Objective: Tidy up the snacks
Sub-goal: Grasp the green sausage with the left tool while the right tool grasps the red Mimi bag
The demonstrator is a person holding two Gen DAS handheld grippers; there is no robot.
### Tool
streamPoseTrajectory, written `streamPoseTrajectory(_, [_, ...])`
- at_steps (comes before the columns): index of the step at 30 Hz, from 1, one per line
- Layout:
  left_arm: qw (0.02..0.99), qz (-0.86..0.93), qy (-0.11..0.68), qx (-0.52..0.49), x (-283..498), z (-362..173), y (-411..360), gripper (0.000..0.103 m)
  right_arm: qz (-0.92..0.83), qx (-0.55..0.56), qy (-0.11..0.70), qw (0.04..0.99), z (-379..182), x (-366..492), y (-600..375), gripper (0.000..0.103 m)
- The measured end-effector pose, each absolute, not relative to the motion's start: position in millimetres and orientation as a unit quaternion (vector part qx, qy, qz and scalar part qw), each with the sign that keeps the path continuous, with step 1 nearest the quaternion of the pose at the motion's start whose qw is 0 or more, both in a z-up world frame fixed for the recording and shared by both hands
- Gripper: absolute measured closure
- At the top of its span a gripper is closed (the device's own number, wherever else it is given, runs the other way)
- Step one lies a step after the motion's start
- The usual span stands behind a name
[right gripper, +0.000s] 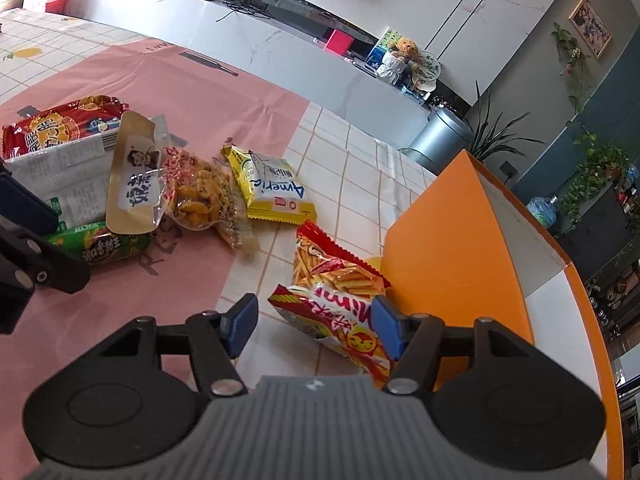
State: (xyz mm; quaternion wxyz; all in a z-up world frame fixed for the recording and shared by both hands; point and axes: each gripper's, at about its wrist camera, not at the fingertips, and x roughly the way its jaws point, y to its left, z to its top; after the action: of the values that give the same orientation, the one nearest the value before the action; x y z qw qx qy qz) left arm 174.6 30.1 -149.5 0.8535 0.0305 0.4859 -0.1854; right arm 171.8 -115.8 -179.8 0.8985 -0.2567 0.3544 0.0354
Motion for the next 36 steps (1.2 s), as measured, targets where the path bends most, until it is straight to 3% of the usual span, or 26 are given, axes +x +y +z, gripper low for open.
streamPoseTrajectory(2, [0.852,-0.184,0.489,0.027,176,-152,29,0.067,0.036,-0.253,0.359,0.898,-183,173,-116,0.044])
streamPoseTrajectory(6, [0.855,-0.175,0.488,0.024,179,-156,26,0.067,0.033,-0.240,0.371,0.897,-186,175,-121,0.060])
streamPoseTrajectory(10, [0.857,-0.168,0.487,0.028,180,-156,23,0.072,0.037,-0.230,0.379,0.896,-185,174,-126,0.087])
streamPoseTrajectory(17, [0.852,-0.151,0.502,0.009,179,-154,25,0.076,0.053,-0.221,0.378,0.897,-179,168,-126,0.102])
streamPoseTrajectory(32, [0.852,-0.127,0.507,-0.030,157,-140,48,0.078,0.183,-0.128,0.424,0.878,-148,94,-111,0.102])
streamPoseTrajectory(33, [0.852,-0.127,0.508,-0.031,156,-140,49,0.078,0.182,-0.121,0.424,0.879,-147,91,-112,0.097])
streamPoseTrajectory(36, [0.850,-0.127,0.510,-0.037,154,-142,50,0.078,0.169,-0.092,0.419,0.887,-140,86,-118,0.067])
